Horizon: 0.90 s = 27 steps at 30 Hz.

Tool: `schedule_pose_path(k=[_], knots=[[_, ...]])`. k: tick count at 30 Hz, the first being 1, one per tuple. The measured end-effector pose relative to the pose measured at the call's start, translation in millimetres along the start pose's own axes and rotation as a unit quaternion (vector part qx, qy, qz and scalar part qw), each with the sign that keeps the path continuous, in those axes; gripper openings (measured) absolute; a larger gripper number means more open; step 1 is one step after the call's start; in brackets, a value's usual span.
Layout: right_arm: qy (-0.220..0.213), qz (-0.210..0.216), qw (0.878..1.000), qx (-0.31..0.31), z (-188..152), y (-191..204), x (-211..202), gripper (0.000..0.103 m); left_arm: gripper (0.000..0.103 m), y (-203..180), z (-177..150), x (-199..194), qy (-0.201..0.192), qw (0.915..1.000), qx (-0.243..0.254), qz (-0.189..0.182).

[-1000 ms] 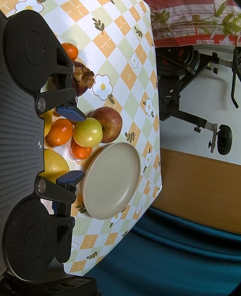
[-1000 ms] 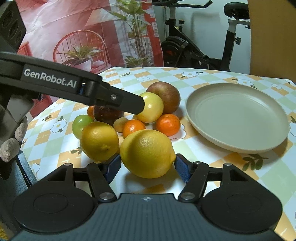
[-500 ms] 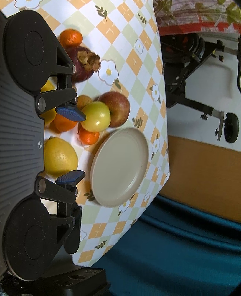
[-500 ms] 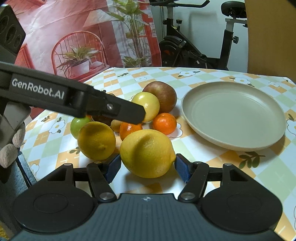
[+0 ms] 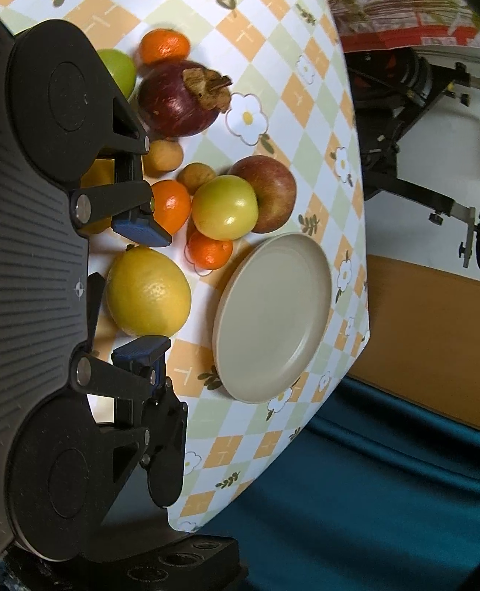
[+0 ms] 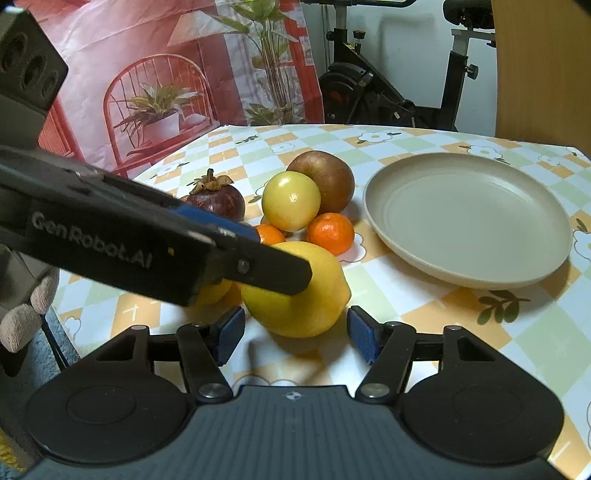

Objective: Organize fruits
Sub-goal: 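Close the left tool around the large yellow lemon, then carry the lemon onto the beige plate and open the left tool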

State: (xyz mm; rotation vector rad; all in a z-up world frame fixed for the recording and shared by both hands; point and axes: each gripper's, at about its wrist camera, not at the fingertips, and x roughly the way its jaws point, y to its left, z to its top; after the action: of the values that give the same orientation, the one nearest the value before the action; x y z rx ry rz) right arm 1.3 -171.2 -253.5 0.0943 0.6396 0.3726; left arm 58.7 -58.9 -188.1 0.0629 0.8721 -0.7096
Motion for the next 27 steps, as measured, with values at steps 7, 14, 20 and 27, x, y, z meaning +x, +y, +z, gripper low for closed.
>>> schedule_pose_path(k=[7,14,20,27], knots=[[-0.005,-0.003,1.0,0.008,1.2,-2.5,0.3,0.062,0.056,-2.4,2.6,3.7,0.002,0.9999,0.01,-0.002],[-0.014,-0.004,1.0,0.011,4.0,-6.6,-3.4,0.061,0.054,-6.1,14.2,-1.6,-0.009,0.9997,0.018,-0.011],[-0.038,-0.016,0.999,0.016,16.8,-13.8,-13.0,0.061,0.054,-13.4,33.3,-4.3,-0.029,0.9991,0.028,-0.017],[-0.051,-0.033,0.998,0.017,36.1,-25.6,-18.9,0.061,0.054,-18.7,59.1,7.2,-0.042,0.9986,0.024,-0.023]])
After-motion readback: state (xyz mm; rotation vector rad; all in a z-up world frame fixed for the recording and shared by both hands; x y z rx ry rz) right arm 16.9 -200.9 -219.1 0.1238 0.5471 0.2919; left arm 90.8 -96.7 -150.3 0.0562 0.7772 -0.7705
